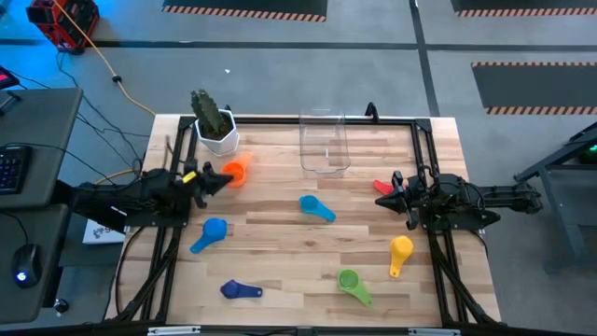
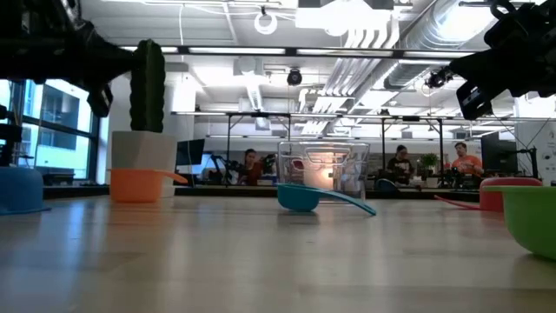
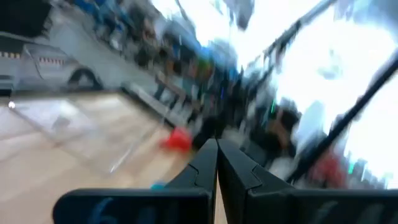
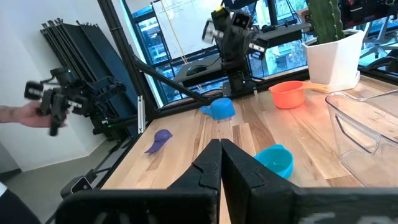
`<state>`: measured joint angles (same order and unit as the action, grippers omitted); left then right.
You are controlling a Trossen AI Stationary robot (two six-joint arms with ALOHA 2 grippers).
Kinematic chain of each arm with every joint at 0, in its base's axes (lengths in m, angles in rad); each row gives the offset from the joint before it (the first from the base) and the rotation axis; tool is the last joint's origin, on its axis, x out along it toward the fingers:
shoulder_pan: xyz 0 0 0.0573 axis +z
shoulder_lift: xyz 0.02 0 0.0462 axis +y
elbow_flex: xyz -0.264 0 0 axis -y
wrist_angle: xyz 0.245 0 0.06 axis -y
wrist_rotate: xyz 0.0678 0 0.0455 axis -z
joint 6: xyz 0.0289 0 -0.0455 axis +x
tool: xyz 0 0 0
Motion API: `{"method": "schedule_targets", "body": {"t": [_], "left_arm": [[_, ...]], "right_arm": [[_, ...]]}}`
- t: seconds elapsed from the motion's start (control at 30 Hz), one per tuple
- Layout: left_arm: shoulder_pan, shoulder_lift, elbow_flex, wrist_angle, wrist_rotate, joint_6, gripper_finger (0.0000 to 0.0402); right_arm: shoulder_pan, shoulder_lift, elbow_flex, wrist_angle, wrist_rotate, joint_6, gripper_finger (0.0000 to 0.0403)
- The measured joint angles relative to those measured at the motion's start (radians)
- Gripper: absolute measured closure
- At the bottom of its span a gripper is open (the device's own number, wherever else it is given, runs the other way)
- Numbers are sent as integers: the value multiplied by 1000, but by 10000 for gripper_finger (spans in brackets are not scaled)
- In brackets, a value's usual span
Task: Nest measuring cups in basket
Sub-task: Prepare the orange measuring cup
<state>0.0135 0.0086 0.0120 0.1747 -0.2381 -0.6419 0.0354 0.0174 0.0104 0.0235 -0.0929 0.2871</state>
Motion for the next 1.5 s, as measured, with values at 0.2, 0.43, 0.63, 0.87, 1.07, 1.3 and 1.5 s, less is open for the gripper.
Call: {"method": "schedule_targets", "body": {"t": [0.2, 0.43, 0.63, 0.87, 1.07, 1.3, 1.5], "left_arm": [[0, 0, 0, 295, -235, -151, 398], [0, 31, 17, 401, -377, -247, 398], [0, 271, 147, 369, -315, -244, 376], [70, 538, 495, -200, -143, -146, 297], [185, 778, 740, -899, -15, -149, 225], [249, 1004, 749, -1157, 182, -207, 193], [249, 1120, 750, -1031, 166, -42, 195]], "right_arm": [[0, 0, 0, 0, 0, 0, 402], [0, 0, 0, 0, 0, 0, 402], [0, 0, 0, 0, 0, 0, 402], [0, 0, 0, 0, 0, 0, 402], [0, 1, 0, 0, 0, 0, 402], [0, 1, 0, 0, 0, 0, 402], [0, 1, 0, 0, 0, 0, 402]]}}
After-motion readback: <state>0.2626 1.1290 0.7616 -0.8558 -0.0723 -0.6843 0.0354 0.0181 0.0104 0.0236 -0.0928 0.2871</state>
